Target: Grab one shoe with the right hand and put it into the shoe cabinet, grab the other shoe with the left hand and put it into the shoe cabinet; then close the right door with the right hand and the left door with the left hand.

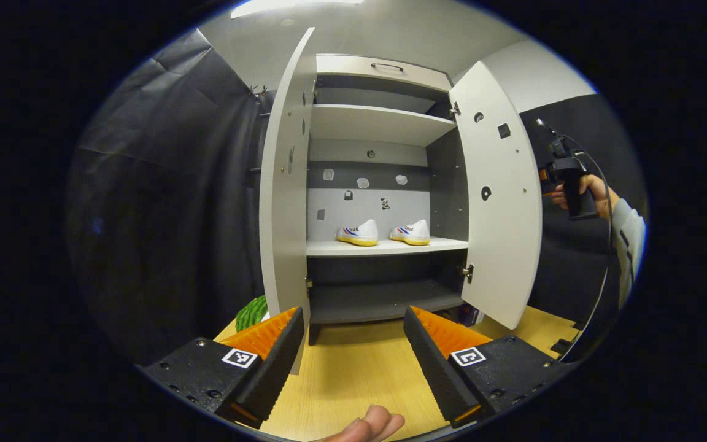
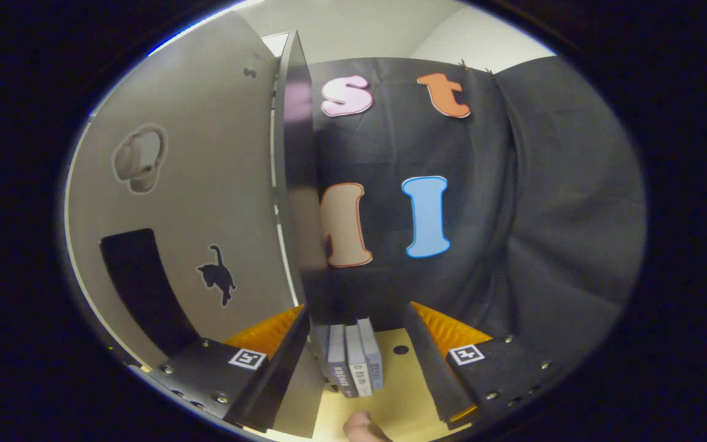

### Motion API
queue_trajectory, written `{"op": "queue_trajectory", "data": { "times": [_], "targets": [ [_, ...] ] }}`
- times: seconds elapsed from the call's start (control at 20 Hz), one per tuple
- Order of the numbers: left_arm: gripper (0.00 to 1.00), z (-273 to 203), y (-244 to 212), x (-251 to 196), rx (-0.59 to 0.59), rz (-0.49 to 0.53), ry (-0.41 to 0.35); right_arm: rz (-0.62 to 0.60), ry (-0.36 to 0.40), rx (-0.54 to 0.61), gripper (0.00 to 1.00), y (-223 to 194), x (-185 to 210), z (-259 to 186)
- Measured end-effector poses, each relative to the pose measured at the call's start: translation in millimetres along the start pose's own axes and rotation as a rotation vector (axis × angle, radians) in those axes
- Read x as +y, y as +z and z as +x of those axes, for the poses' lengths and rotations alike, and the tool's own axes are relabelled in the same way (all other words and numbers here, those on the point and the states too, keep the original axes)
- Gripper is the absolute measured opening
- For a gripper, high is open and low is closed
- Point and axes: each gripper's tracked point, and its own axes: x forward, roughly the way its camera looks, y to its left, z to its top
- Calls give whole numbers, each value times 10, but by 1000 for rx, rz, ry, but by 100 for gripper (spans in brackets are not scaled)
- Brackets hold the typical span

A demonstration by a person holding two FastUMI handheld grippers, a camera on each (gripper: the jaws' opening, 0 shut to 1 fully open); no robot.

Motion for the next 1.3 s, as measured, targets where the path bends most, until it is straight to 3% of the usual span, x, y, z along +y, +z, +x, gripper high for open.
{"op": "queue_trajectory", "data": {
  "times": [0.25, 0.35, 0.45, 0.55, 0.65, 0.8, 0.95, 1.1, 1.15, 1.3],
  "targets": [
    [99, -94, 245, 124, -55, 6, -30, -20, 77, 2, 93, -13, 675, -72],
    [99, -154, 288, 125, -67, 24, -53, -28, 61, -7, 89, 14, 792, -116],
    [99, -219, 340, 98, -89, 37, -92, -30, 49, 4, 92, -51, 915, -52],
    [99, -275, 394, 160, -114, 26, -89, -27, 62, 17, 89, -131, 1109, 15],
    [98, -280, 371, 256, -101, 29, -50, -30, 96, 22, 96, -190, 1387, 38],
    [99, -208, 332, 307, -69, 29, -34, -36, 125, 11, 94, -263, 1756, 86],
    [99, -145, 227, 325, -18, -4, -64, -70, 63, -28, 91, -243, 1741, 82],
    [99, -94, 160, 335, 26, -35, -115, -35, 89, -58, 95, -207, 1734, 36],
    [99, -75, 152, 364, 32, -45, -121, -27, 86, -64, 91, -208, 1687, -22],
    [99, -31, 112, 477, 48, -48, -123, -27, 84, -91, 95, -252, 1514, -279]
  ]
}}
